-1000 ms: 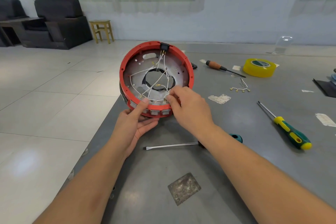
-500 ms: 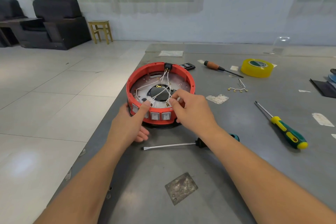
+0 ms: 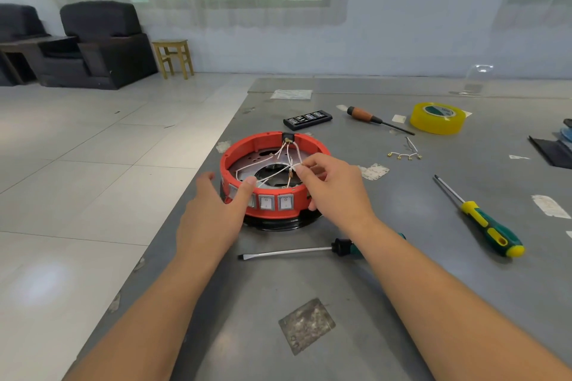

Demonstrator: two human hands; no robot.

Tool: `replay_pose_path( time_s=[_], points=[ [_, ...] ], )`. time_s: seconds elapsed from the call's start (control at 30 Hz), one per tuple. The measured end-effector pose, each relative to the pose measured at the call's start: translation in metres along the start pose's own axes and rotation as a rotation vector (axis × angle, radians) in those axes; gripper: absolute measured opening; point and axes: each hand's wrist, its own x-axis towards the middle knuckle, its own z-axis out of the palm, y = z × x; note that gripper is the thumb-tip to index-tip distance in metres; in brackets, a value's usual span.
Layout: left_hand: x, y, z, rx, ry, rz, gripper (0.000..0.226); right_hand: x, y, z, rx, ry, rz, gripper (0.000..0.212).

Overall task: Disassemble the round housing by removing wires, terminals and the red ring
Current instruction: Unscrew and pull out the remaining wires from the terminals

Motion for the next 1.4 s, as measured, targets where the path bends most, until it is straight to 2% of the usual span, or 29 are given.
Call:
replay_pose_path(
  time_s=[0.13, 0.2, 0.27, 0.4, 0.6, 0.8, 1.0, 1.4],
  points=[
    [-0.005, 0.003, 0.001, 0.061, 0.255, 0.476, 0.043, 0.012, 0.005, -0.018, 0.061, 0.131, 0.036, 0.016],
    [-0.004, 0.005, 0.007, 0.125, 0.273, 0.675, 0.037, 0.022, 0.014, -0.032, 0.089, 0.156, 0.097, 0.019],
    [-0.004, 0.011, 0.016, 0.165, 0.2, 0.771, 0.038, 0.034, 0.029, -0.05, 0.093, 0.182, 0.179, 0.017],
    [-0.007, 0.021, 0.034, 0.244, 0.062, 0.788, 0.042, 0.06, 0.064, -0.086, 0.01, 0.232, 0.325, 0.019],
    [-0.01, 0.016, 0.049, 0.302, 0.164, 0.81, 0.036, 0.105, 0.116, -0.117, -0.198, 0.258, 0.465, 0.02],
    [-0.005, 0.015, 0.057, 0.301, 0.239, 0.844, 0.033, 0.157, 0.151, -0.119, -0.54, 0.245, 0.484, 0.026],
    [-0.004, 0.013, 0.063, 0.29, 0.245, 0.852, 0.032, 0.181, 0.175, -0.115, -0.799, 0.237, 0.536, 0.025],
    [-0.004, 0.012, 0.061, 0.289, 0.194, 0.81, 0.032, 0.194, 0.187, -0.111, -0.944, 0.149, 0.527, 0.026]
  ],
)
